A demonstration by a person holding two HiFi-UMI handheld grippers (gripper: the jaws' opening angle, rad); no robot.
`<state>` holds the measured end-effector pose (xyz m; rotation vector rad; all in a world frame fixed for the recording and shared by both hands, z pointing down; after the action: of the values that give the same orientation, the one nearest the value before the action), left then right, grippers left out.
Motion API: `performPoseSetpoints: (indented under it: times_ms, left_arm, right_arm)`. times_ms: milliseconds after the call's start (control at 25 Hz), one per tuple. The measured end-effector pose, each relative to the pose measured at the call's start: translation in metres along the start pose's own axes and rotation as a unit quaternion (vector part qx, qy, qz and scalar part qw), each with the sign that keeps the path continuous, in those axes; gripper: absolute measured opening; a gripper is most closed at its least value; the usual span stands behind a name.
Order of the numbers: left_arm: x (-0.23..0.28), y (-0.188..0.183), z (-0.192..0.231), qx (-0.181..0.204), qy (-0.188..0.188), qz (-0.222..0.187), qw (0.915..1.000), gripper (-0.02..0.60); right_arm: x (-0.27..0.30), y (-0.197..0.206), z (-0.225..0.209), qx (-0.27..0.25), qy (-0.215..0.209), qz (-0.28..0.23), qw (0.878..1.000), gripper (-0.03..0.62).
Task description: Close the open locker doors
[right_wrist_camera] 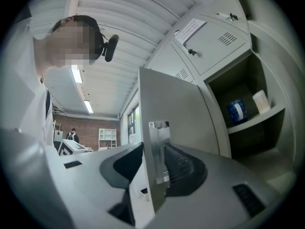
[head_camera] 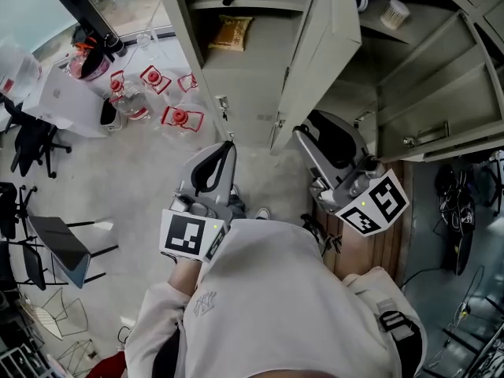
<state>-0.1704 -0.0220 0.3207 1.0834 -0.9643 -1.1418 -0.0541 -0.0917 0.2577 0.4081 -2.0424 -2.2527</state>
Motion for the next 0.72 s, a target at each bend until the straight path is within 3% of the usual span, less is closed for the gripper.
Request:
performPoseSetpoints:
  times_ms: [320, 720]
  left_arm:
    - [0.006, -0.006, 0.022, -0.002, 0.003, 0.006, 1.0000, 0.008]
    - [0.001, -0.010, 0.064, -0.007, -0.006, 0.016, 0.9998, 0.008]
  right_arm:
    - [0.034, 0.002, 0.011, -0.003, -0.041, 0.005, 0.999, 0.109]
    - [0.087, 0.008, 0.021, -0.009, -0.061, 0.003, 0.998, 0.109]
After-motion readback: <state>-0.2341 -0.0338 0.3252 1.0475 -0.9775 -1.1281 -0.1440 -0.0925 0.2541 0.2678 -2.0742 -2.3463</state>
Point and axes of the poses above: the fingertips, and each gripper's own axes: x forward along the fingers, z to its left, y out of its underside, the point moved 2 cm from there along -x, backward along the fingers, and after that the axes turned 11 degrees about -x, right-handed, at the moved point
